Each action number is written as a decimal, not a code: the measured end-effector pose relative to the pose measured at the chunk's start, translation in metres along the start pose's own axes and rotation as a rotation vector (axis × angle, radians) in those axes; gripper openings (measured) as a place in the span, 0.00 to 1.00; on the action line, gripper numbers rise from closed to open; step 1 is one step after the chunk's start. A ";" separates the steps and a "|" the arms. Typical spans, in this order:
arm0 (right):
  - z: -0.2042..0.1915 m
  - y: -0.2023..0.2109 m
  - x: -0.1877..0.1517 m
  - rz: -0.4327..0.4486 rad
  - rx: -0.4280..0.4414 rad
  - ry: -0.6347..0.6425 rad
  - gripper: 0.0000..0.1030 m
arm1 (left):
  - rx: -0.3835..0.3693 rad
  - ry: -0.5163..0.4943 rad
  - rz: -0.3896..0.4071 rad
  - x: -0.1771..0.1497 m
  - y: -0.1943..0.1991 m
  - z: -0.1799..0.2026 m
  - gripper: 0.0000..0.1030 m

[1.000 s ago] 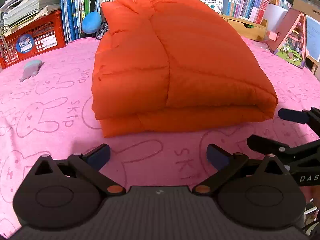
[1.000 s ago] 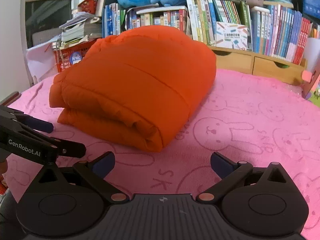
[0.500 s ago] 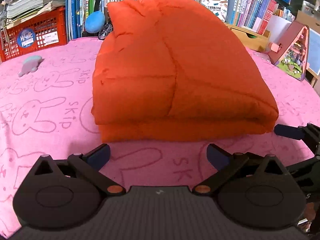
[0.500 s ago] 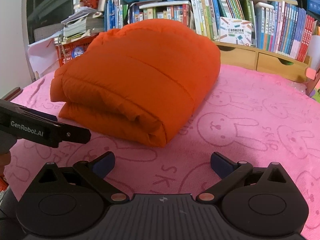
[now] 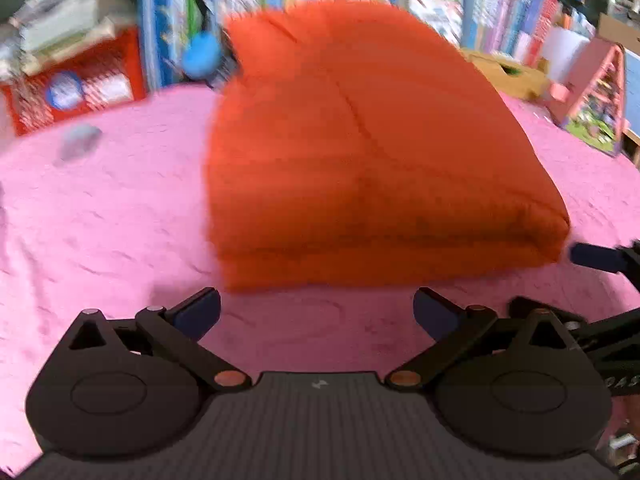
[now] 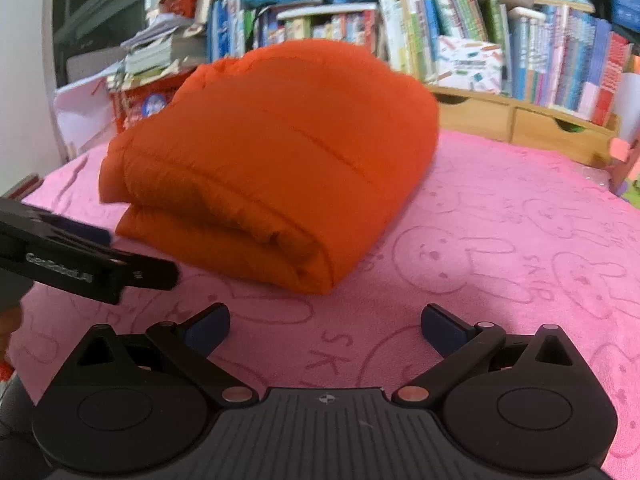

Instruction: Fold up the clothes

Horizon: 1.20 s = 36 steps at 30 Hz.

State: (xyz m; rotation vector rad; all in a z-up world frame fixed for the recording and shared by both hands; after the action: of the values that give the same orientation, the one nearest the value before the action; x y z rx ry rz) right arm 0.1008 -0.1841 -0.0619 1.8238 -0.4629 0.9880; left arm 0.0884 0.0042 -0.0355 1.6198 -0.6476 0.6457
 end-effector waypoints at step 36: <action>-0.009 -0.015 0.043 0.147 0.067 0.065 0.62 | 0.189 -1.151 0.480 0.011 -0.018 0.090 0.86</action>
State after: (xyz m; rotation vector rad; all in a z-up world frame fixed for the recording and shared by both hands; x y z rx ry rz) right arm 0.1330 -0.1641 -0.0350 1.8310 -0.5355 1.1718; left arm 0.1138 -0.0835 -0.0518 1.9583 -1.8892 0.0220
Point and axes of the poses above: each gripper's, at about its wrist camera, not at the fingertips, and y roughly against the way its jaws point, z to its right, x to its top, the point moved 5 cm from there along -y, roughly the way its jaws point, and after that the axes turned 10 degrees about -y, right-handed, at the moved point
